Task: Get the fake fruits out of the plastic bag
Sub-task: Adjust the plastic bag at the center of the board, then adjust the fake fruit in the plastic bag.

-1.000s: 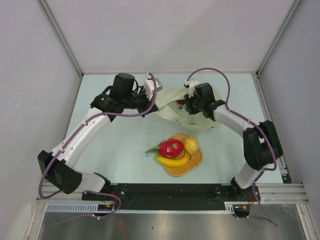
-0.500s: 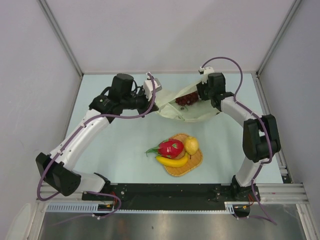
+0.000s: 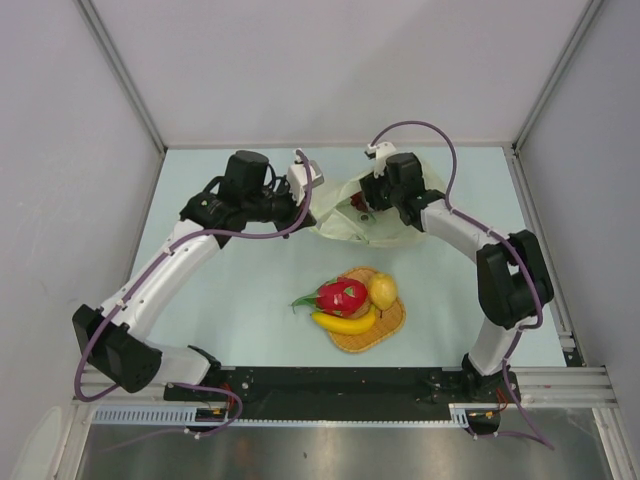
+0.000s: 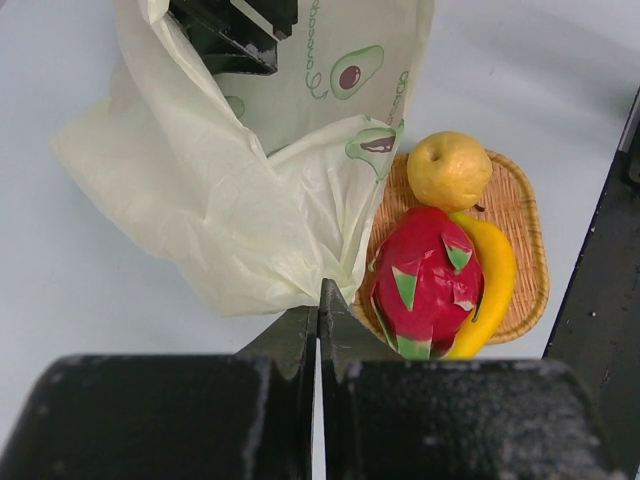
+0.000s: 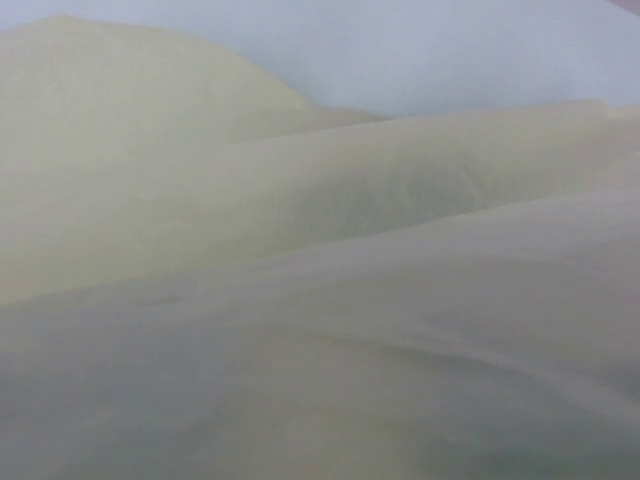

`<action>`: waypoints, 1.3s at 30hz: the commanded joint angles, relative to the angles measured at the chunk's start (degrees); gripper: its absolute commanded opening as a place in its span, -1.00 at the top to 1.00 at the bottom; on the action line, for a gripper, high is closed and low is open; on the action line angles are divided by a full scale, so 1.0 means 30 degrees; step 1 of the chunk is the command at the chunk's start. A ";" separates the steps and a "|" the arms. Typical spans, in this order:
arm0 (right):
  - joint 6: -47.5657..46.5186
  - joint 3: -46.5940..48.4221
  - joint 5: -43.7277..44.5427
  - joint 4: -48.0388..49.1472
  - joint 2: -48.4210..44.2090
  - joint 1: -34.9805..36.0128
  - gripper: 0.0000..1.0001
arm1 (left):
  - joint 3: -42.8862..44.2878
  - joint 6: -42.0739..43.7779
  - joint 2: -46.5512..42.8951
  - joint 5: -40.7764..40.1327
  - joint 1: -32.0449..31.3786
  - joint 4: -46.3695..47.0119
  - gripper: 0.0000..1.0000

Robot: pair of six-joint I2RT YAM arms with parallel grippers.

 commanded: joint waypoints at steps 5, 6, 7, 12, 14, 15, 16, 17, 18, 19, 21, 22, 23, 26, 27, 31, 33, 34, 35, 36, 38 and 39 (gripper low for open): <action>-0.0543 0.0250 0.1853 0.2274 0.1646 -0.0208 -0.48 | 0.0047 0.0037 -0.0213 0.0086 -0.0028 0.0209 0.99; -0.0604 0.0309 0.1999 0.2420 0.1908 -0.0266 -0.49 | 0.0134 -0.0051 -0.0154 0.0086 -0.0057 0.0209 0.99; -0.0634 0.0396 0.1942 0.2480 0.2085 -0.0267 -0.51 | 0.0193 -0.0139 0.0050 0.0144 -0.0057 0.0209 1.00; -0.1102 0.1739 0.1854 0.2744 0.3781 -0.0384 -0.56 | 0.0602 -0.0170 0.0549 0.0146 -0.0057 0.0209 0.99; -0.1278 0.2357 0.1883 0.2715 0.4428 -0.0442 -0.56 | 0.0691 -0.0082 0.0696 0.0086 -0.0028 0.0092 0.99; -0.1656 0.3491 0.1796 0.2483 0.5504 -0.0443 -0.56 | 0.0721 -0.0082 0.0726 -0.0001 -0.0028 0.0092 0.99; -0.1805 0.3966 0.1853 0.2306 0.5833 -0.0414 -0.56 | 0.0721 -0.0198 0.0755 -0.0031 -0.0028 0.0179 0.99; -0.2009 0.4319 0.2086 0.2043 0.6272 -0.0384 -0.57 | 0.0866 -0.0344 0.0871 -0.0031 0.0001 0.0151 0.99; -0.2301 0.4874 0.2146 0.2012 0.6856 -0.0384 -0.57 | 0.0925 -0.0548 0.0901 0.0201 0.0031 0.0122 0.99; -0.2507 0.5140 0.2147 0.1925 0.7181 -0.0384 -0.52 | 0.1013 -0.0550 0.0960 0.0232 0.0060 0.0150 0.99; -0.2685 0.5696 0.2089 0.1400 0.7680 -0.0355 -0.47 | 0.1160 -0.0579 0.1135 0.0233 0.0060 0.0092 0.99; -0.2656 0.5990 0.2001 0.1367 0.7914 -0.0413 -0.42 | 0.1218 -0.0580 0.1194 0.0233 0.0060 0.0063 0.99; -0.2685 0.6051 0.1884 0.1367 0.7975 -0.0355 -0.36 | 0.1277 -0.0580 0.1253 0.0204 0.0060 0.0063 0.99; -0.2715 0.6227 0.1971 0.1279 0.8180 -0.0150 -0.22 | 0.1336 -0.0551 0.1312 0.0174 0.0089 0.0150 1.00; -0.2685 0.6198 0.1942 0.0728 0.8123 -0.0063 -0.21 | 0.1307 -0.0579 0.1341 0.0116 0.0119 0.0151 0.99; -0.2364 0.5496 0.1445 0.0606 0.7801 0.0085 0.11 | 0.1219 -0.0550 0.1341 -0.0001 0.0177 0.0268 0.99; -0.2305 0.5144 0.1414 0.0664 0.7653 0.0172 0.23 | 0.1190 -0.0550 0.1283 -0.0031 0.0207 0.0297 0.99; -0.2275 0.5114 0.1386 0.0664 0.7653 0.0231 0.24 | 0.1190 -0.0550 0.1253 -0.0031 0.0207 0.0326 0.99; -0.2362 0.5027 0.1385 0.0664 0.7566 0.0231 0.23 | 0.1161 -0.0521 0.1224 -0.0089 0.0207 0.0327 0.99; -0.2450 0.5026 0.1414 0.0693 0.7507 0.0231 0.24 | 0.1131 -0.0521 0.1166 -0.0148 0.0236 0.0356 0.99; -0.2771 0.4909 0.1647 0.0868 0.7187 0.0319 0.73 | 0.0956 -0.0463 0.0990 -0.0323 0.0236 0.0385 0.99; -0.2715 0.4735 0.2055 0.0985 0.7010 0.0348 1.00 | 0.0868 -0.0433 0.0931 -0.0353 0.0236 0.0414 0.99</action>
